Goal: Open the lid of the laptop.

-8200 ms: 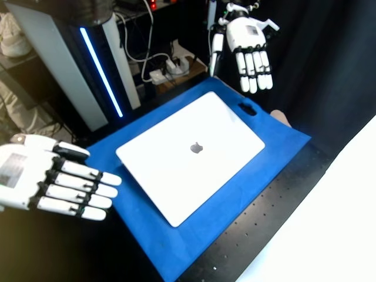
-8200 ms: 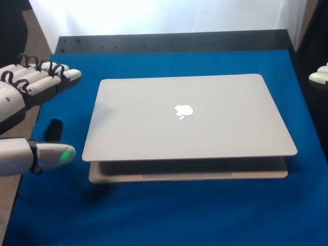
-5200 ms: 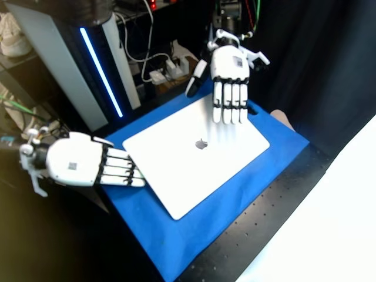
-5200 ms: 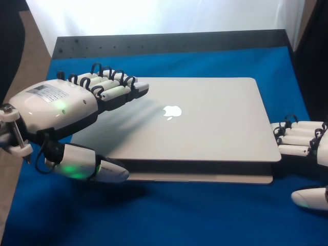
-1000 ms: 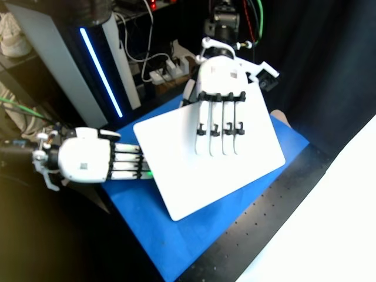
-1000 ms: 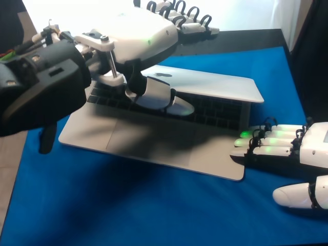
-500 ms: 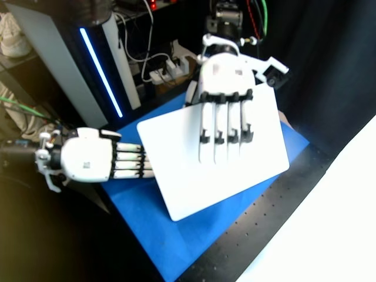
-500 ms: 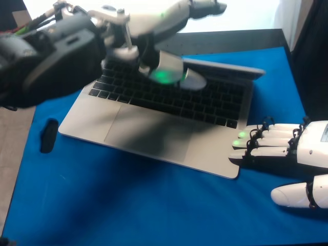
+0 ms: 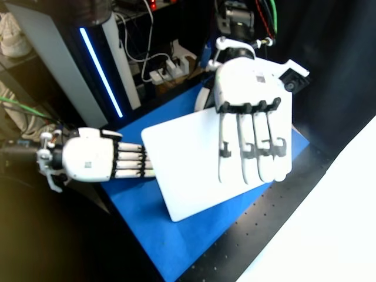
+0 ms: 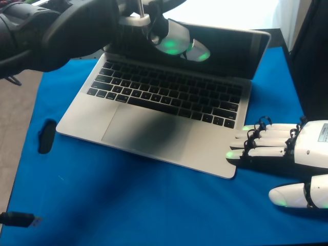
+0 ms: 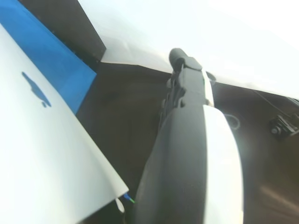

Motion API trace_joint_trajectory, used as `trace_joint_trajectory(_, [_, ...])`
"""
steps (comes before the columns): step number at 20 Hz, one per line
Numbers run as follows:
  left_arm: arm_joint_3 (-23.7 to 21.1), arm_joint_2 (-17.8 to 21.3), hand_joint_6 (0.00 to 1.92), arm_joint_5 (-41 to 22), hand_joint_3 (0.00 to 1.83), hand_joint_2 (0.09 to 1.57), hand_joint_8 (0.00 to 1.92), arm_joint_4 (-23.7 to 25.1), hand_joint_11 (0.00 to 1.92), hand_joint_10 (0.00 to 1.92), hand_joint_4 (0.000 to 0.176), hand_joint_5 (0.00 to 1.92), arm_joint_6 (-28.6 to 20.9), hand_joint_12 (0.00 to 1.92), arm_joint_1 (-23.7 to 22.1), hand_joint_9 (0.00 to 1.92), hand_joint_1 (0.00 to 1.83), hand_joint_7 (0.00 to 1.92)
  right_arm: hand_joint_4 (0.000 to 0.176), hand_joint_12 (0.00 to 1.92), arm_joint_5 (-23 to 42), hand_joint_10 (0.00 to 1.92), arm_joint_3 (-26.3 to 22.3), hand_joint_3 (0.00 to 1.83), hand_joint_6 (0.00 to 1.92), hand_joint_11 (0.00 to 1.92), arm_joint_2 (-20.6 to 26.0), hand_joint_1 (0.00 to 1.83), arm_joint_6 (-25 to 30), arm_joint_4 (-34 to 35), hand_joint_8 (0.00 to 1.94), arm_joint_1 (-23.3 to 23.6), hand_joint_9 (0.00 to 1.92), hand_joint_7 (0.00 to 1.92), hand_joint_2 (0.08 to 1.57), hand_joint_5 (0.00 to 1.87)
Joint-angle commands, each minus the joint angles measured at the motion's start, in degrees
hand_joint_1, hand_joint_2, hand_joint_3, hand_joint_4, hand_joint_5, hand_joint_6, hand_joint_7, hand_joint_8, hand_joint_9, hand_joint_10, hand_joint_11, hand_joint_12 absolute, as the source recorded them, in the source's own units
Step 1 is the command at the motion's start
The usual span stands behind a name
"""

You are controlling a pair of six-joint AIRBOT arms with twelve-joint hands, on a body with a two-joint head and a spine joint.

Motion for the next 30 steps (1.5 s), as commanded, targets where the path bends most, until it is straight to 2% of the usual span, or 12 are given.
trace_joint_trajectory(1, [-0.3,0.04,0.0,-7.35,0.0,1.04,0.01,0.23,0.0,0.0,0.084,0.08,0.58,0.4,-0.03,0.02,0.76,0.06,0.0,0.0,1.38,0.0,-0.42,0.0,0.0,0.0,-1.4,0.0,0.84,-2.15,0.0,0.2,0.0,0.06,1.42,0.13])
trace_joint_trajectory(2, [-1.41,0.6,0.0,-9.06,0.0,1.03,0.01,-0.75,0.0,0.01,0.075,0.08,0.58,0.6,0.94,0.05,0.74,0.08,0.0,0.0,1.37,0.0,-0.37,0.01,0.0,0.0,-1.38,0.0,0.84,-2.15,0.0,0.59,0.01,0.07,1.43,0.14])
trace_joint_trajectory(3, [-2.19,1.12,0.0,-10.02,0.0,1.04,0.01,-1.2,0.0,0.01,0.076,0.07,0.58,0.52,1.57,0.01,0.73,0.06,0.0,0.0,1.37,0.0,-0.32,0.01,0.0,0.0,-1.33,0.0,0.84,-2.15,0.0,0.97,0.01,0.07,1.43,0.13])
trace_joint_trajectory(4, [-3.31,1.93,0.01,-11.14,0.0,1.04,0.01,-1.28,0.0,0.02,0.072,0.09,0.58,0.6,2.18,0.05,0.72,0.1,0.0,0.0,1.38,0.01,-0.32,0.01,0.0,0.0,-1.21,0.0,0.84,-2.2,0.0,1.59,0.01,0.07,1.43,0.13])
trace_joint_trajectory(6, [-5.24,3.37,0.01,-13.05,0.0,1.04,0.01,-1.28,0.0,0.0,0.074,0.06,0.6,0.35,3.21,0.01,0.71,0.06,0.0,0.0,1.4,0.01,-0.36,0.0,0.01,0.0,-0.96,0.0,0.84,-2.54,0.01,3.24,0.04,0.11,1.43,0.16])
trace_joint_trajectory(8, [-6.97,4.3,0.02,-14.99,0.0,1.04,0.01,-1.28,0.0,0.02,0.084,0.1,0.6,0.68,4.27,0.1,0.74,0.12,0.0,0.01,1.41,0.01,-0.46,0.0,0.01,0.02,-0.76,0.09,0.84,-3.4,0.01,4.82,0.06,0.12,1.42,0.17])
trace_joint_trajectory(9, [-7.44,4.51,0.01,-15.32,0.0,1.04,0.01,-1.28,0.0,0.01,0.054,0.1,0.6,0.51,4.61,0.07,0.74,0.1,0.0,0.02,1.42,0.01,-0.54,0.0,0.0,0.04,-0.66,0.1,0.84,-3.77,0.01,5.38,0.07,0.13,1.42,0.16])
trace_joint_trajectory(12, [-8.33,4.83,0.01,-16.33,0.0,1.04,0.0,-1.46,0.0,0.0,0.0,0.1,0.59,0.19,5.49,0.02,0.72,0.07,0.0,0.01,1.44,0.0,-0.84,0.0,0.0,0.03,-0.42,0.13,0.84,-4.68,0.01,6.98,0.06,0.14,1.4,0.17])
trace_joint_trajectory(18, [-9.07,5.06,0.0,-16.99,0.0,1.03,0.0,-1.55,0.0,0.0,0.0,0.11,0.59,0.18,6.01,0.03,0.73,0.07,0.0,0.02,1.48,0.0,-1.26,0.0,0.0,0.04,0.74,0.18,0.84,-6.4,0.0,8.93,0.07,0.16,1.37,0.17])
trace_joint_trajectory(20, [-9.16,5.06,0.01,-17.15,0.0,1.04,0.01,-1.55,0.0,0.0,0.0,0.1,0.6,0.02,6.16,0.0,0.72,0.04,0.0,0.01,1.47,0.0,-1.67,0.0,0.0,0.01,1.69,0.19,0.84,-7.86,0.0,10.26,0.05,0.12,1.38,0.15])
trace_joint_trajectory(25, [-9.16,5.06,0.0,-17.23,0.0,1.04,0.0,-1.67,0.02,0.0,0.0,0.08,0.58,0.01,6.46,0.0,0.71,0.03,0.0,0.02,1.46,0.01,-1.82,0.0,0.01,0.04,2.54,0.18,0.84,-10.46,0.01,13.51,0.11,0.19,1.37,0.21])
trace_joint_trajectory(30, [-9.24,4.97,0.0,-17.3,0.0,1.03,0.0,-1.96,0.03,0.0,0.0,0.08,0.57,0.02,6.39,0.0,0.72,0.02,0.0,0.03,1.46,0.0,-0.85,0.0,0.0,0.07,-0.36,0.17,0.83,-10.5,0.0,14.5,0.11,0.17,1.39,0.2])
